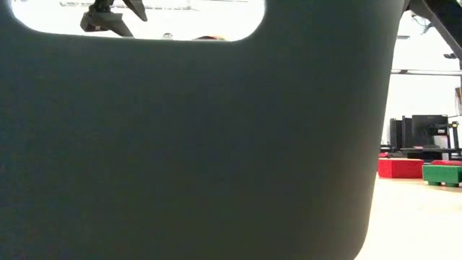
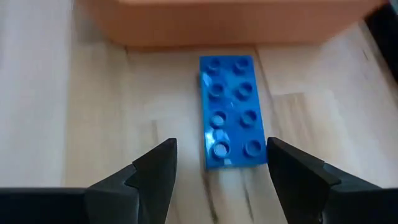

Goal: Sort blocks
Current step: Put the blue game piece into the large orange bin

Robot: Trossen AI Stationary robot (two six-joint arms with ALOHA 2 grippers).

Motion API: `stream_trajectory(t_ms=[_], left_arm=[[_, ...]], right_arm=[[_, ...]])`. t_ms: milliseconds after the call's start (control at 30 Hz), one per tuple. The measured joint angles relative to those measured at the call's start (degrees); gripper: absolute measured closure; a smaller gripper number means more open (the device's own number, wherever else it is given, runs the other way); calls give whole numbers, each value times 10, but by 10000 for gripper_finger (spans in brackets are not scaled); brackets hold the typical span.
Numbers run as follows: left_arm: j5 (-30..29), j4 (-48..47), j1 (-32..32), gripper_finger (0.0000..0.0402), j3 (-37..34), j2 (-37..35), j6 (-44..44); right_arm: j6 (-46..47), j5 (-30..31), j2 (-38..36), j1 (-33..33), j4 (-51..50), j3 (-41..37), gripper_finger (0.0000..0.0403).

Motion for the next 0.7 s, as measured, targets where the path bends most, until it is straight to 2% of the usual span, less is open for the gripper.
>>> stream_trajectory(t_ms=[367,600,700], left_arm=[[2,-2,-1,166,0,0,-9],[2,-2,-2,166,0,0,-14],[3,-3,-2,166,0,0,-14]], right_arm=[[-21,-3,13,3,27,2,151],[-21,0,21,7,37,3,176],[-31,4,22,7,27,2,199]])
